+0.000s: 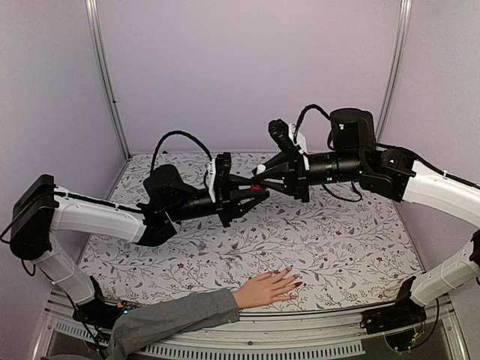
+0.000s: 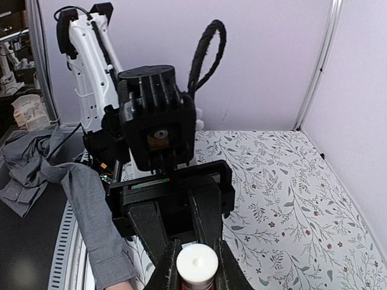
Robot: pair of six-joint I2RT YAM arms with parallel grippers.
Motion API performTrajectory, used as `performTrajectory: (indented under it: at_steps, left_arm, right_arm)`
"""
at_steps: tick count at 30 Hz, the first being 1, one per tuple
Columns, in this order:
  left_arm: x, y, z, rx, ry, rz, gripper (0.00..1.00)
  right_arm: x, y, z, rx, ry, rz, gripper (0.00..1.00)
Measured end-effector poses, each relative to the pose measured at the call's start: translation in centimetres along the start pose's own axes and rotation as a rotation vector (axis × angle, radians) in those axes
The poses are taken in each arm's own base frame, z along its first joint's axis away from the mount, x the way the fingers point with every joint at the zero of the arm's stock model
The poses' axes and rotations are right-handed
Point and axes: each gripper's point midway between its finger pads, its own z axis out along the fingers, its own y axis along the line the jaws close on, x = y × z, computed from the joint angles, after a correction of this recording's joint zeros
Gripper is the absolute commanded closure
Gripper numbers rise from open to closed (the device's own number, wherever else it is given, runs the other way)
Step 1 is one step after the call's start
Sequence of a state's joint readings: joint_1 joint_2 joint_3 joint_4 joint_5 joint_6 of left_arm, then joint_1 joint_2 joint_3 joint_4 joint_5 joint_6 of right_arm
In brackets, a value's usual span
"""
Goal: Paint the nails
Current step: Screw the nail polish bottle.
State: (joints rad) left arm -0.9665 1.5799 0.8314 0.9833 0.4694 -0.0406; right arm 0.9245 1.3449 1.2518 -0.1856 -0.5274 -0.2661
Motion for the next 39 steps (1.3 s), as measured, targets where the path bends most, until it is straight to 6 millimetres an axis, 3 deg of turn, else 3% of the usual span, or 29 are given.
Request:
performTrajectory:
  at_steps: [16,28,32,36,39]
  left_arm:
    - [1.8,7.8,0.4,-0.550,0.066,0.119,1.00]
    - [3.5,9.9,-0.4,-0.755,0.126,0.171,1.00]
    - [3.5,9.9,-0.4,-0.760,0.127,0.175,1.00]
    - [3.5,9.6,-0.4,-0.746,0.126,0.176,1.00]
    - [3.1,8.5,0.1,-0.687,0.119,0.184,1.00]
  right_arm:
    - [1.3,-7.8,1.2,0.363,-0.002,0.171,1.00]
    - [2.9,-10.1,2.2,0.467,-0.001,0.297,1.00]
    - [2.8,-10.1,2.3,0.473,-0.002,0.300,0.89]
    - [2.7,-9.9,2.2,0.470,0.000,0.291,0.73]
    - [3.0,-8.9,2.7,0.437,0.016,0.280,0.68]
